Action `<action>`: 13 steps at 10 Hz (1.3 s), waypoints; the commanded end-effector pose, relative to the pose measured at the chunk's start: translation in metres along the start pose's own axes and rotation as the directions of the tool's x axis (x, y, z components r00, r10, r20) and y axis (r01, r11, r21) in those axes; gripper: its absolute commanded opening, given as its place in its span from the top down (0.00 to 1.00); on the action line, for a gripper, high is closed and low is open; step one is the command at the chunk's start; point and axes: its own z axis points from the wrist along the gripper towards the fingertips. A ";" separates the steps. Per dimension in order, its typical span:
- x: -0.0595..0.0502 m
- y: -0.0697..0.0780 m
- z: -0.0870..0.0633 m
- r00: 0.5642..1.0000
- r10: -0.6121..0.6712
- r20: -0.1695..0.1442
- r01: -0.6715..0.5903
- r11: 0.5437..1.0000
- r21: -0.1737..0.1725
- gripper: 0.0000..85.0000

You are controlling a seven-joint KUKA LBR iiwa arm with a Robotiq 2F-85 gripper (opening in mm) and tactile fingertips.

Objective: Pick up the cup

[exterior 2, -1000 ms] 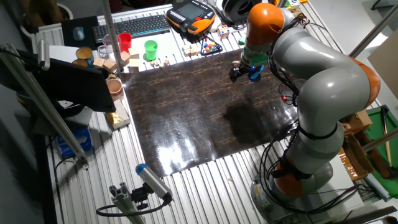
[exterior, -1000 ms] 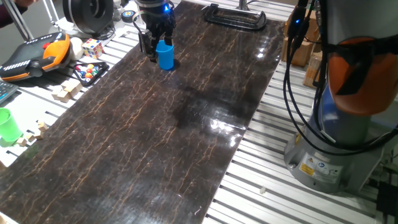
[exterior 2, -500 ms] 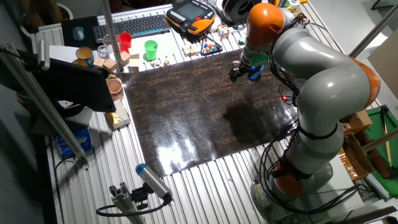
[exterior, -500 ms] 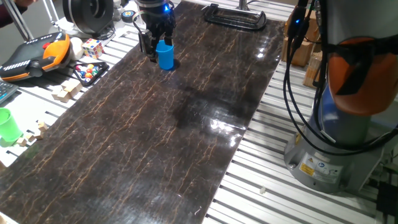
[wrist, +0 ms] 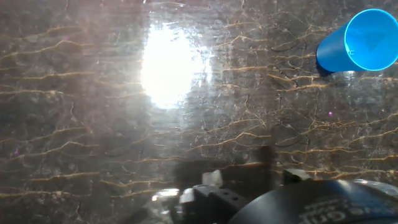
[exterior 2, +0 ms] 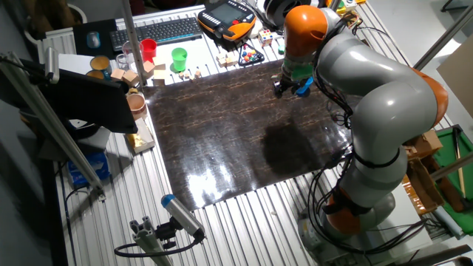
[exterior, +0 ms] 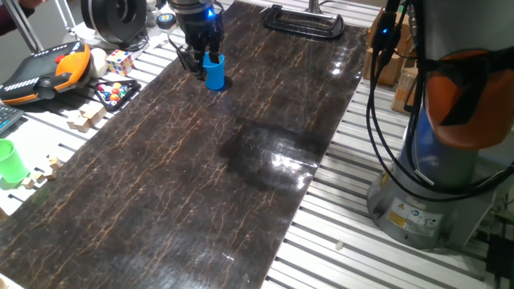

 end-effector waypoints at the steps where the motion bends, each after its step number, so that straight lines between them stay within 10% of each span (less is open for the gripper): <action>1: 0.000 0.000 0.000 1.000 0.001 0.000 -0.001 1.000 -0.003 0.99; 7: -0.005 -0.009 0.009 0.999 0.035 -0.010 -0.035 0.999 0.017 0.99; 11: -0.021 -0.029 0.028 0.962 0.272 -0.036 -0.272 0.962 -0.002 0.99; 13: -0.030 -0.034 0.036 0.903 0.429 0.004 -0.429 0.903 0.030 0.99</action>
